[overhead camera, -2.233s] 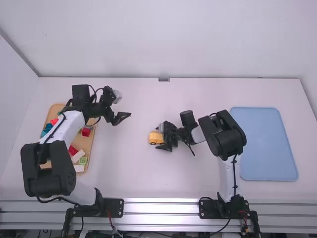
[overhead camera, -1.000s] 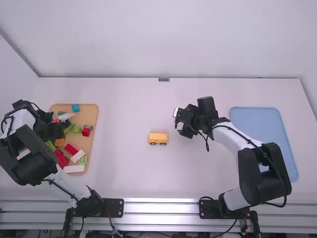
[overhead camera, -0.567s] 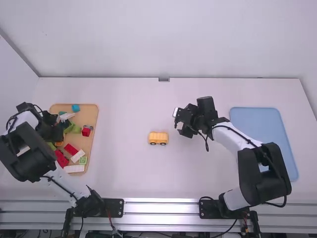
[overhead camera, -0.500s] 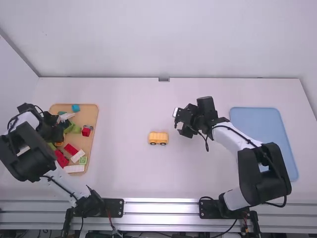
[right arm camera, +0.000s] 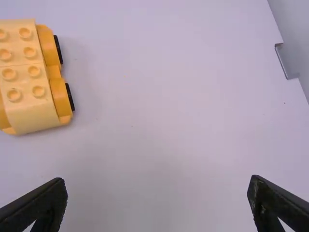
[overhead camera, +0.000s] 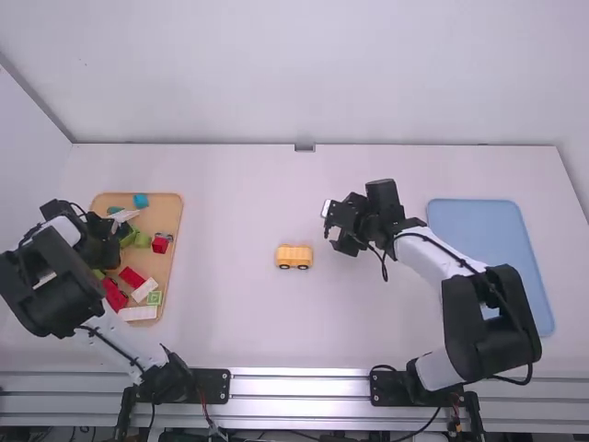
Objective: Assemble lego blocks to make yellow taxi
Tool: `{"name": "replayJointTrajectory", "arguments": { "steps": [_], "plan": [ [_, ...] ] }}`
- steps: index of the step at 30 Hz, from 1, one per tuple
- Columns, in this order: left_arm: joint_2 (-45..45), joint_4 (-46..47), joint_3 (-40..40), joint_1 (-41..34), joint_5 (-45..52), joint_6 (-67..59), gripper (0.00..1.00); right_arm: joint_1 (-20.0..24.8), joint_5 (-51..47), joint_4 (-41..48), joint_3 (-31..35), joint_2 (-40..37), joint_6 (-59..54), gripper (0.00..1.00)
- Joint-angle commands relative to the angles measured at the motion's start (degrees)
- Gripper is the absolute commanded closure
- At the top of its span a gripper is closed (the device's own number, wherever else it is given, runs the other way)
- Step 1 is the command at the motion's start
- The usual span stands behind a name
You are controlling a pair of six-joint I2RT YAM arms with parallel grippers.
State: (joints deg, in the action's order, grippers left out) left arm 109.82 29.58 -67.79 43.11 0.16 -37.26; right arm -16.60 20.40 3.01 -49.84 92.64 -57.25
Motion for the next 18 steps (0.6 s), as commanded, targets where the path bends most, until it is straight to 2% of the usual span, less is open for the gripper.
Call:
{"name": "replayJointTrajectory", "arguments": {
  "steps": [1, 7, 14, 18],
  "plan": [
    [1.0, -0.4, 1.0, 0.0, 1.4, 0.3, 0.56, 0.0, 0.1, 0.0, -0.1, -0.9, 0.0, 0.01],
    [1.0, -2.5, 2.2, -0.1, 3.7, 0.4, 0.61, -0.2, 0.1, 0.0, -0.1, -0.9, 0.0, 0.01],
    [1.0, -4.2, 3.9, -0.1, 3.8, 0.4, 0.6, -1.2, -3.0, 0.1, -0.1, -0.9, 0.0, 0.02],
    [1.0, -4.5, 4.0, -0.1, 3.8, 1.3, 0.66, -2.3, -4.7, 0.1, -0.1, -0.9, 0.0, 0.01]
  ]
}}
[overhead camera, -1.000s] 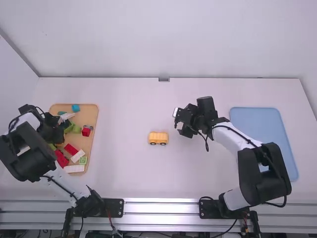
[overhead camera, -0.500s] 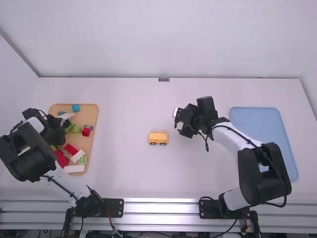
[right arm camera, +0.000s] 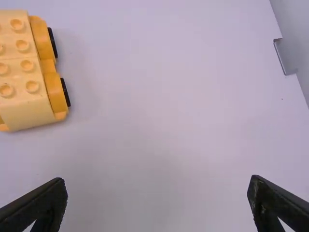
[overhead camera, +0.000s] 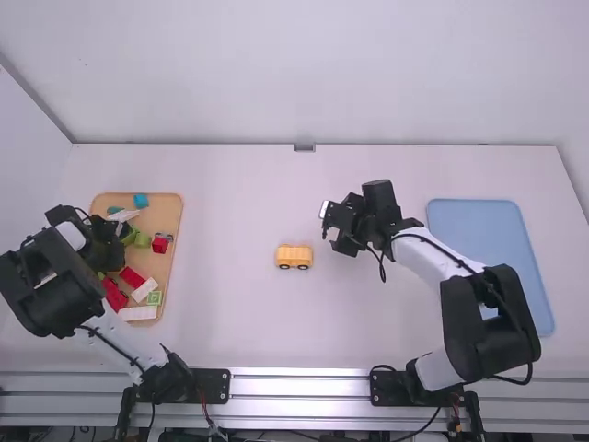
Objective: Assemble lego blocks to make yellow taxi
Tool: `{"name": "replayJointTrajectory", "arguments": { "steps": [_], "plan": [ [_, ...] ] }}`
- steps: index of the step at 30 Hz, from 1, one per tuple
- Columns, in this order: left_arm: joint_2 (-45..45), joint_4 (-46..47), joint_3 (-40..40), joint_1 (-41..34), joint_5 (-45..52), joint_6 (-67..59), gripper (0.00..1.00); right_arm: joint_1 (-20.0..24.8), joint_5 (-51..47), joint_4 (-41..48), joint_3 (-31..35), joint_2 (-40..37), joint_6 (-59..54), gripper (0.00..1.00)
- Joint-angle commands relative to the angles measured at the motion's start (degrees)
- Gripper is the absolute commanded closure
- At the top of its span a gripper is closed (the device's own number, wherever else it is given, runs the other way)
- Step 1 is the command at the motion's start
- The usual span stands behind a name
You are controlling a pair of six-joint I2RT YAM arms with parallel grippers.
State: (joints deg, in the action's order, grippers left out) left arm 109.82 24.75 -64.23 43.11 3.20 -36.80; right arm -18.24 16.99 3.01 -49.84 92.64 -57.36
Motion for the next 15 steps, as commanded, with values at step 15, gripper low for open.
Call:
{"name": "replayJointTrajectory", "arguments": {
  "steps": [15],
  "plan": [
    [0.5, 12.0, -13.3, -3.2, 3.9, 7.5, 0.9, 0.4, 5.2, -11.8, -0.1, -0.9, 12.7, 0.01]
  ]
}}
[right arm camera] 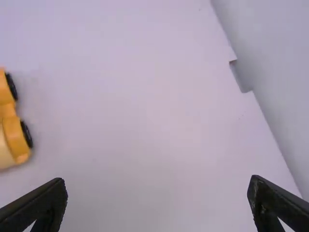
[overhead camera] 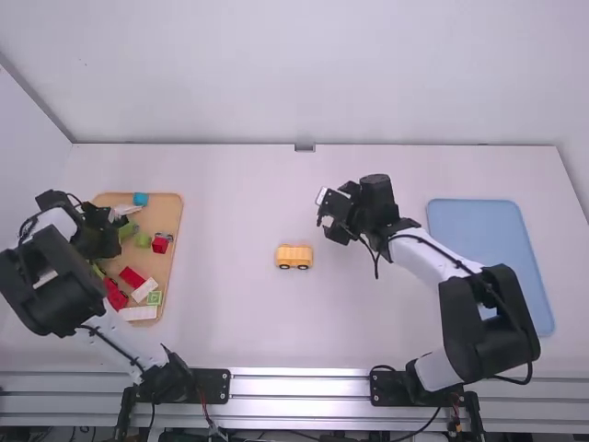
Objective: Assemble lego blocks to make yellow taxi
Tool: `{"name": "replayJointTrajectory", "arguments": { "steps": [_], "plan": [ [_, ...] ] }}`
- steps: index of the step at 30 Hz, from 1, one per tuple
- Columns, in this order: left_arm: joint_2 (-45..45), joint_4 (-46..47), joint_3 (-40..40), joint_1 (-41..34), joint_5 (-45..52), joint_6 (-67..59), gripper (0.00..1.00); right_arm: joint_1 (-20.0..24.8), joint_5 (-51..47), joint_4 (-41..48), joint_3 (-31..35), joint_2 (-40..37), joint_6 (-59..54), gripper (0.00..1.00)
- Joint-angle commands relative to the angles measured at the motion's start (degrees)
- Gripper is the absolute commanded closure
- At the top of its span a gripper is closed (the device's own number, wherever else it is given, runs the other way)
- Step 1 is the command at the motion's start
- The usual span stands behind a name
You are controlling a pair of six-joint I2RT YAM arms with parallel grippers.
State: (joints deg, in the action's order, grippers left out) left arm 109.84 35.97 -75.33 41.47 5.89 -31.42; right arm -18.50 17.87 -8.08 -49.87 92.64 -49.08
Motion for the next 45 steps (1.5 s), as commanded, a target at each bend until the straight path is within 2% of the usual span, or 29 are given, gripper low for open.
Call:
{"name": "replayJointTrajectory", "arguments": {
  "steps": [1, 4, 7, 13, 14, 20, 21, 22, 26, 28, 31, 35, 40, 45],
  "plan": [
    [-0.1, 1.8, -3.5, -2.6, 1.3, 2.0, 0.92, 1.1, 6.7, -2.1, 0.0, -0.9, 6.4, 0.02],
    [-1.8, 2.9, -4.5, -4.8, 4.0, 0.3, 0.98, 2.6, 12.4, -4.9, 0.0, -0.9, 10.9, 0.01],
    [-4.2, 3.1, -4.4, -7.0, 9.0, -3.0, 0.98, 4.7, 18.7, -6.0, -0.5, -0.9, 14.5, 0.01],
    [-11.8, -1.7, 0.1, -14.0, 27.9, -11.6, 0.98, 8.7, 29.3, -8.5, -3.4, 0.5, 23.3, 0.01],
    [-12.2, -2.0, 0.5, -14.5, 28.7, -12.2, 0.98, 8.9, 29.8, -9.0, -3.5, 0.8, 23.9, 0.01],
    [-14.2, -14.5, 7.0, -24.3, 46.7, -14.7, 0.98, 11.5, 44.0, -22.2, -5.3, 7.7, 36.7, 0.01],
    [-14.2, -14.8, 7.1, -24.5, 47.3, -14.7, 0.98, 11.5, 44.4, -22.6, -5.4, 7.9, 37.0, 0.01],
    [-14.2, -18.3, 8.5, -27.3, 53.6, -14.7, 0.98, 11.8, 48.3, -26.2, -6.7, 10.4, 41.4, 0.01],
    [-14.2, -26.7, 11.4, -32.6, 67.6, -14.6, 0.98, 11.6, 56.3, -29.5, -10.7, 15.6, 45.0, 0.01],
    [-14.2, -31.5, 12.5, -35.3, 70.7, -12.3, 0.98, 11.0, 60.9, -29.0, -12.8, 17.4, 45.0, 0.02],
    [-14.2, -37.5, 13.1, -38.9, 71.0, -5.1, 0.98, 10.3, 64.6, -29.0, -14.8, 19.0, 45.0, 0.01],
    [-14.0, -42.0, 13.8, -44.5, 63.7, 0.2, 0.98, 8.3, 64.4, -29.1, -15.8, 19.6, 45.0, 0.01],
    [-12.8, -42.7, 13.9, -48.5, 62.7, 1.7, 0.98, 7.2, 64.4, -29.2, -15.8, 19.6, 45.2, 0.01],
    [-11.6, -42.9, 13.9, -49.4, 62.5, 2.7, 0.98, 7.3, 64.6, -29.2, -15.8, 19.6, 46.2, 0.01]
  ]
}}
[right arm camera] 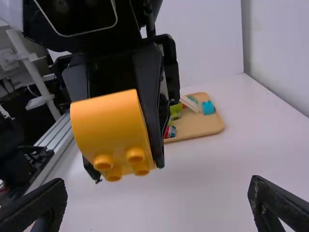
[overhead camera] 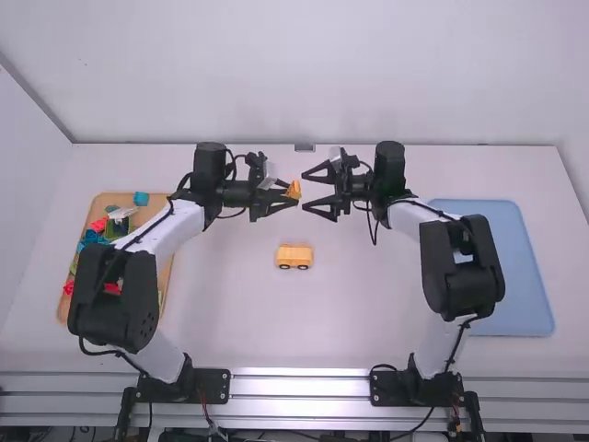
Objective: Assemble lego blocks to make yellow taxi
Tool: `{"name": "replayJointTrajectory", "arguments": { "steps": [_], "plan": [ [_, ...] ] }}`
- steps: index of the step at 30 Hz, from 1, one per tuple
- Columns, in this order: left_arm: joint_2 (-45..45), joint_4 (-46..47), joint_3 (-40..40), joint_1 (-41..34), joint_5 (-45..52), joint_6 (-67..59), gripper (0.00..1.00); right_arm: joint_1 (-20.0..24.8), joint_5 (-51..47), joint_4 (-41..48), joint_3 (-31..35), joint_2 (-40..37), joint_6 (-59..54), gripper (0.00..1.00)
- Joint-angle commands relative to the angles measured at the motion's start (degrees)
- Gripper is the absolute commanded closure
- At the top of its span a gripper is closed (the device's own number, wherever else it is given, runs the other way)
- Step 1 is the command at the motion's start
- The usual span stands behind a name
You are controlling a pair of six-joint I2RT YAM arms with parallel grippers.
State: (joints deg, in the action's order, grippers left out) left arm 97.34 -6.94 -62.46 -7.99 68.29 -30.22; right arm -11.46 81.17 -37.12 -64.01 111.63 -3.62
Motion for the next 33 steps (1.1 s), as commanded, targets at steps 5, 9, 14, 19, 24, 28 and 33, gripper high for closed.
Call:
{"name": "replayJointTrajectory", "arguments": {
  "steps": [5, 9, 14, 19, 24, 28, 33],
  "plan": [
    [2.0, -0.1, 1.0, 0.5, 1.0, 1.3, 0.98, 0.2, 1.5, -0.2, -1.7, 0.6, 0.6, 0.0],
    [3.6, -1.0, 1.0, -0.4, 1.7, 1.6, 0.98, -1.0, 2.6, -2.1, -1.7, 0.6, 1.1, 0.07],
    [4.5, -2.0, 1.0, 0.2, 5.2, 1.2, 0.98, -1.4, 2.8, -4.7, -1.7, 0.6, 2.8, 0.16],
    [4.5, -2.1, 1.0, -0.3, 7.5, 0.5, 0.98, -1.3, 2.8, -4.4, -1.7, 0.6, 2.8, 0.28],
    [4.5, -2.5, 1.0, -0.3, 7.7, 0.8, 0.98, -2.2, 2.8, -4.4, -1.7, 0.6, 2.8, 0.35],
    [4.5, -4.3, 1.0, -0.3, 7.1, 4.1, 0.98, -3.3, 1.7, -4.2, -1.6, 0.6, 2.8, 0.39],
    [4.5, -3.4, 1.0, -0.3, 7.3, 3.7, 0.98, -2.8, 1.3, -4.0, -1.6, 0.6, 2.2, 0.44]
  ]
}}
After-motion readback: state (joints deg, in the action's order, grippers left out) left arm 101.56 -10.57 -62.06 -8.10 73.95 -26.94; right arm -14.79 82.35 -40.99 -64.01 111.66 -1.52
